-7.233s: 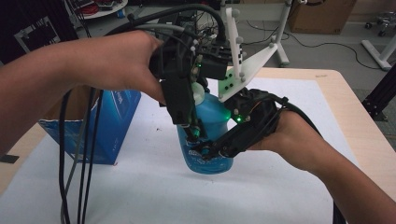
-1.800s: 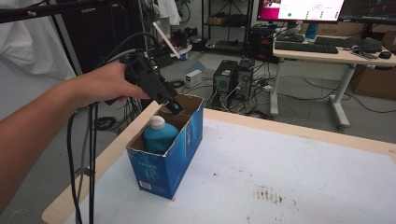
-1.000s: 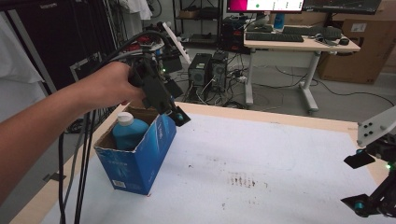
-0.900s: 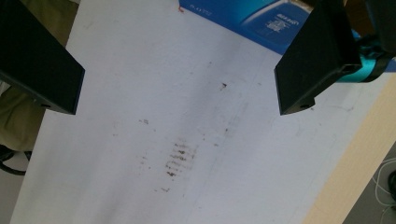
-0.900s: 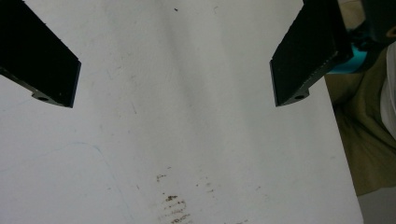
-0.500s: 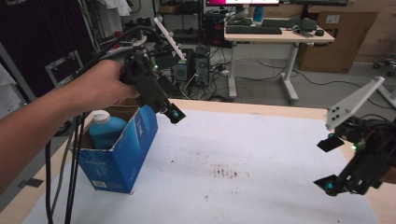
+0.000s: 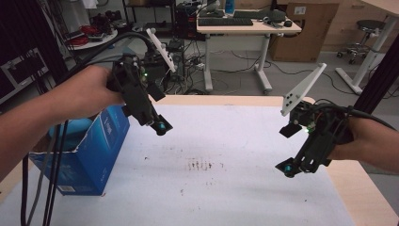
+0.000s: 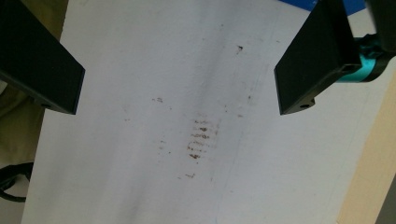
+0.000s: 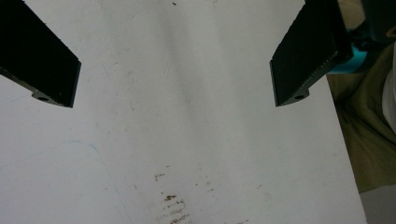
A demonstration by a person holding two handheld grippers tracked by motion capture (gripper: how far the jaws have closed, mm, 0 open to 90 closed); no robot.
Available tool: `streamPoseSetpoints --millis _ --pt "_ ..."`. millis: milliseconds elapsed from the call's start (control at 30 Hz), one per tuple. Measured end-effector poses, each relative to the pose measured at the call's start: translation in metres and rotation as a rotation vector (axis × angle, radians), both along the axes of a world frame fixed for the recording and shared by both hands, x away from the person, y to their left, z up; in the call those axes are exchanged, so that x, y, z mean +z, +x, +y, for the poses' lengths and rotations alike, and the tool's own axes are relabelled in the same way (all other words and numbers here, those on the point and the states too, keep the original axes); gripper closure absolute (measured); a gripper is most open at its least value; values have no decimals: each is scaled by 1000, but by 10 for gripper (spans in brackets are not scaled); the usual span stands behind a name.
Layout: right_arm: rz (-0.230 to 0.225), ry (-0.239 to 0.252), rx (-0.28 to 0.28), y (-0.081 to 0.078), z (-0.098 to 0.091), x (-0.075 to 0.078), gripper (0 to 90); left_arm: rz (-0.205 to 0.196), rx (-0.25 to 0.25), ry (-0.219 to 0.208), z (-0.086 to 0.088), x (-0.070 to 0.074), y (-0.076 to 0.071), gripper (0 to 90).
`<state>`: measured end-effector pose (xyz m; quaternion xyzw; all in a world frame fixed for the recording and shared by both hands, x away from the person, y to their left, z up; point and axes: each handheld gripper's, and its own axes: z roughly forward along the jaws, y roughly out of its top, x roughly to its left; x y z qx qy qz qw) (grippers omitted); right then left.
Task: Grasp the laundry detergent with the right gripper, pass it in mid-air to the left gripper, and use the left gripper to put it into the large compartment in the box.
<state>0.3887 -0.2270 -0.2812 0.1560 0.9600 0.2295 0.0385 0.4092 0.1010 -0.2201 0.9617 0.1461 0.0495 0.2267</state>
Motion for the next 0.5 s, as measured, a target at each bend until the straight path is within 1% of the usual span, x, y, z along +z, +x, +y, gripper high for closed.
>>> streamPoseSetpoints --millis 67,100,133,167,200,300,333,367,400,433,500 --pt "-1 0 3 0 0 0 8 0 -4 1 -2 -1 0 16" --pt "-1 1 6 1 1 0 8 8 -13 9 -6 -4 1 16" --pt "-1 1 6 1 1 0 8 8 -13 9 -6 -4 1 16" --pt "0 0 5 2 1 0 9 25 -27 25 -10 -7 2 16" --pt "5 -3 -2 1 2 -1 8 28 -35 34 -12 -9 3 16" --pt "2 -10 3 2 3 -1 8 35 -57 48 -17 -14 4 16" --pt "1 -11 2 2 3 -2 9 35 -57 48 -17 -14 4 16" --pt "3 -11 0 2 3 -2 8 48 -73 49 -21 -18 4 16" --pt "3 -11 0 2 3 -2 8 48 -73 49 -21 -18 4 16" --pt "2 -10 0 3 3 -2 8 65 -85 38 -24 -21 5 16" --pt "3 -10 -3 3 4 -2 8 69 -95 36 -27 -23 5 16"
